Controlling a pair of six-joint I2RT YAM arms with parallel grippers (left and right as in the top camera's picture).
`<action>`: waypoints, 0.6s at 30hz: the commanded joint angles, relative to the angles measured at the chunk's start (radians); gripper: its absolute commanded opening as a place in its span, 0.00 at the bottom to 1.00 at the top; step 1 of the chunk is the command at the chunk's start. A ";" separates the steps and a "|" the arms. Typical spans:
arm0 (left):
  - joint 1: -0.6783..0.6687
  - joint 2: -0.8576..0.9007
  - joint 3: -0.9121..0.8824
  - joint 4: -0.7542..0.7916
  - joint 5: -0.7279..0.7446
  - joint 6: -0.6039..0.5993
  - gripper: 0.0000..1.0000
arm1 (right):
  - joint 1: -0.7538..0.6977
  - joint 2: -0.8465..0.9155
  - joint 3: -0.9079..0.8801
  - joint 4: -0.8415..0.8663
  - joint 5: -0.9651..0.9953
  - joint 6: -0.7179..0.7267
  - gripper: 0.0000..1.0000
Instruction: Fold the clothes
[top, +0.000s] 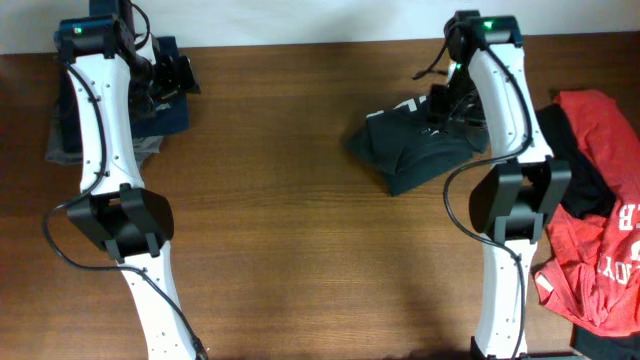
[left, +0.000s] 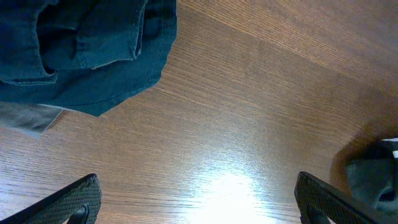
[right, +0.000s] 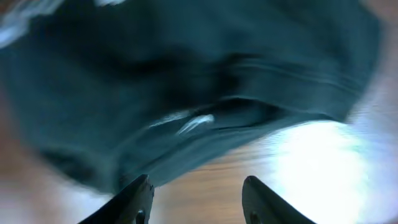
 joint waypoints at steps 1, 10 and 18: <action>-0.003 -0.029 0.006 0.001 -0.007 0.016 0.99 | 0.015 -0.018 -0.030 0.022 -0.214 -0.069 0.51; -0.003 -0.029 0.006 -0.007 -0.007 0.017 0.99 | 0.062 -0.012 -0.140 0.061 -0.156 0.146 0.44; -0.003 -0.029 0.006 -0.008 -0.007 0.017 0.99 | 0.061 -0.012 -0.206 0.061 -0.120 0.161 0.54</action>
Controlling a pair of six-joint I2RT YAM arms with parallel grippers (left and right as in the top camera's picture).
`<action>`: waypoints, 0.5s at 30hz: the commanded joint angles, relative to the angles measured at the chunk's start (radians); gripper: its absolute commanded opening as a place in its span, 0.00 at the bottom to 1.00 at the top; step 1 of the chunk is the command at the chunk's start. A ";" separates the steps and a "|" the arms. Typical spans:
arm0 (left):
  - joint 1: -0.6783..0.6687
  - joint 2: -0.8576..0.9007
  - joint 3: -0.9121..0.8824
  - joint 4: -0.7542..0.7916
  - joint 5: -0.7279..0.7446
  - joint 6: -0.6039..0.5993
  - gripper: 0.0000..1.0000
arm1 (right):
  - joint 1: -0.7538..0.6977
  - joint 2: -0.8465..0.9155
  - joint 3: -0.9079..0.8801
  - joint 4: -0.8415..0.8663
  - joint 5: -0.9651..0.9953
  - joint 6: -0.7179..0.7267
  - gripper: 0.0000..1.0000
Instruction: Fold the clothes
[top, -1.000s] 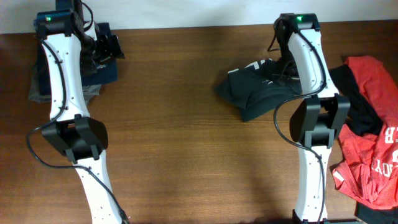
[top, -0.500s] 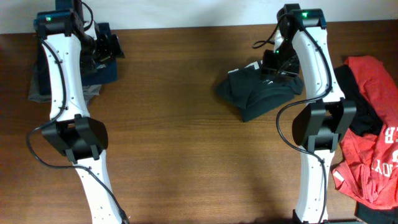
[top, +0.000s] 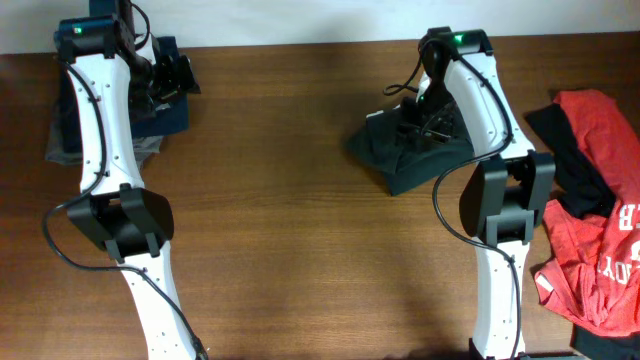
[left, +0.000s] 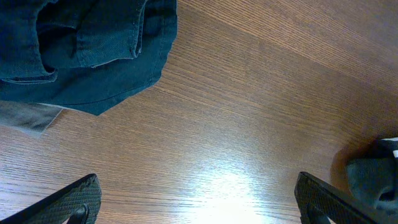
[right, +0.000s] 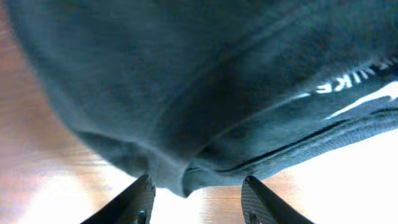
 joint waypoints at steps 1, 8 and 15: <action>-0.003 -0.029 0.006 -0.004 -0.007 0.016 0.99 | -0.002 -0.009 -0.052 0.000 0.035 0.021 0.56; -0.003 -0.029 0.006 -0.002 -0.007 0.016 0.99 | 0.002 -0.009 -0.130 0.053 0.035 0.048 0.60; -0.003 -0.029 0.006 -0.005 -0.007 0.016 0.99 | 0.005 -0.010 -0.158 0.072 0.042 0.047 0.23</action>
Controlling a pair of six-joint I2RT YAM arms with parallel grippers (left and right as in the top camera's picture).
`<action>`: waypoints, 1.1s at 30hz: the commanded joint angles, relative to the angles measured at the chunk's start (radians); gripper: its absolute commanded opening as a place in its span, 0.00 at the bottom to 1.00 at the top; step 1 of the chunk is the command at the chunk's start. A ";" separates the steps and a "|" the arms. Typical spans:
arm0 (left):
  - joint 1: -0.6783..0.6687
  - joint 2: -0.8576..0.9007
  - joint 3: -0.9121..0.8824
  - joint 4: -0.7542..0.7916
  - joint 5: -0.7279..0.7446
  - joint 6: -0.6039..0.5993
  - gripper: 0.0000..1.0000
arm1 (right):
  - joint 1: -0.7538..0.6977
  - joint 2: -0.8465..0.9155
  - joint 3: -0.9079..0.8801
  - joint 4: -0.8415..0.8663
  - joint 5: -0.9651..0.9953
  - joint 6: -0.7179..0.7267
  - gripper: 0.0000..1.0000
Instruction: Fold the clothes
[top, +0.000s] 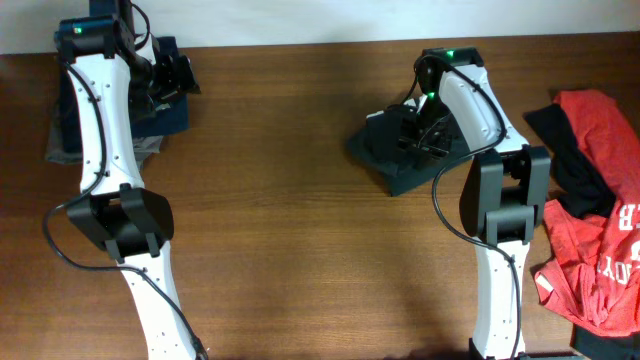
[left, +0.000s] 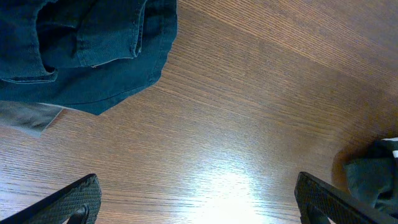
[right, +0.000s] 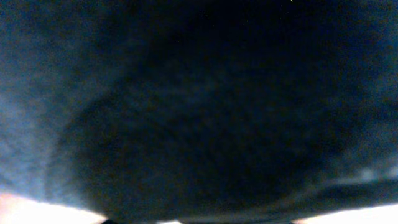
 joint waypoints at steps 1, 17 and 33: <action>-0.003 -0.029 0.006 -0.004 -0.007 0.016 0.99 | 0.005 -0.011 -0.006 -0.001 0.019 0.003 0.13; -0.003 -0.029 0.006 0.005 -0.007 0.016 0.99 | 0.005 -0.103 -0.009 -0.197 0.159 -0.142 0.06; -0.003 -0.029 0.006 -0.004 -0.007 0.016 0.99 | -0.113 -0.109 -0.015 -0.197 0.388 -0.095 0.19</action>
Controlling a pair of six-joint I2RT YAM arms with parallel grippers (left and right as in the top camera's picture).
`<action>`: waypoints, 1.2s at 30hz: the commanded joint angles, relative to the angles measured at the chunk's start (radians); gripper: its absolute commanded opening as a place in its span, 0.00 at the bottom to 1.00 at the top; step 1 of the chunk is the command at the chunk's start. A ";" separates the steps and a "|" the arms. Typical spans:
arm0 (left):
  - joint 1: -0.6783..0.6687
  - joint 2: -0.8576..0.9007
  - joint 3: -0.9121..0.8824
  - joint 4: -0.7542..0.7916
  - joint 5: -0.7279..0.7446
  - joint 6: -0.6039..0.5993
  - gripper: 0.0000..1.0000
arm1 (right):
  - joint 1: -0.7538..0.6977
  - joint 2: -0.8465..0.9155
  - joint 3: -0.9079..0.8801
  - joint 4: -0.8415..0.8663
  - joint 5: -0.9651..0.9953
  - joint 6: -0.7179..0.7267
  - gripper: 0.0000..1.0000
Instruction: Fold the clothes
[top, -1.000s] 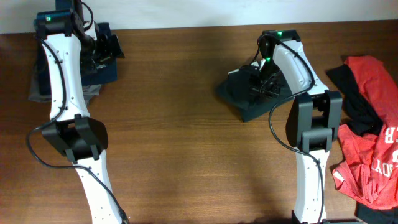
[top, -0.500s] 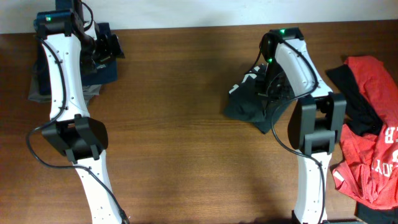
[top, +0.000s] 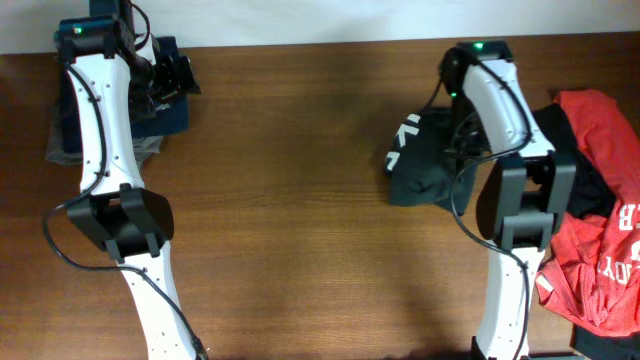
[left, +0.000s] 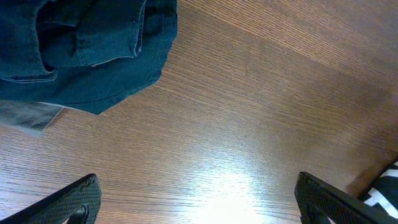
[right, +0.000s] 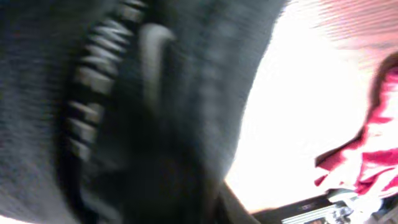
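Observation:
A dark T-shirt (top: 418, 165) with a white print is bunched up at the back right of the table; it fills the right wrist view (right: 124, 112). My right gripper (top: 458, 140) is buried in this cloth and shut on it, its fingers covered. Folded blue denim (left: 87, 50) lies on a grey garment at the back left. My left gripper (left: 199, 205) hangs open beside the denim over bare wood, nothing between its fingers (left: 78, 199). A corner of the dark shirt (left: 387, 185) shows at the lower right of the left wrist view.
A red printed shirt (top: 600, 250) and a black garment (top: 575, 170) lie in a heap at the table's right edge, close to the right arm. The brown wooden table (top: 300, 200) stretches between the two arms.
My right gripper has moved right and back with the dark shirt, which was spread flatter to the left. The shirt is now bunched with its white print facing up. The left arm is unchanged.
My right gripper hovered open over the dark shirt's right side, then stood further left over its edge, then was pressed into the cloth. Now it holds the shirt gathered to the right. My left gripper stayed open by the denim throughout.

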 joint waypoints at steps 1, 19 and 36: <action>-0.003 -0.029 0.006 -0.002 -0.007 0.016 0.99 | -0.047 -0.037 -0.008 -0.005 0.076 0.009 0.19; -0.003 -0.029 0.006 0.003 -0.006 0.016 0.99 | -0.231 -0.037 -0.008 -0.005 0.254 0.032 0.47; -0.043 -0.029 0.006 0.016 -0.007 0.016 0.99 | -0.223 -0.037 0.143 0.104 -0.185 -0.333 0.72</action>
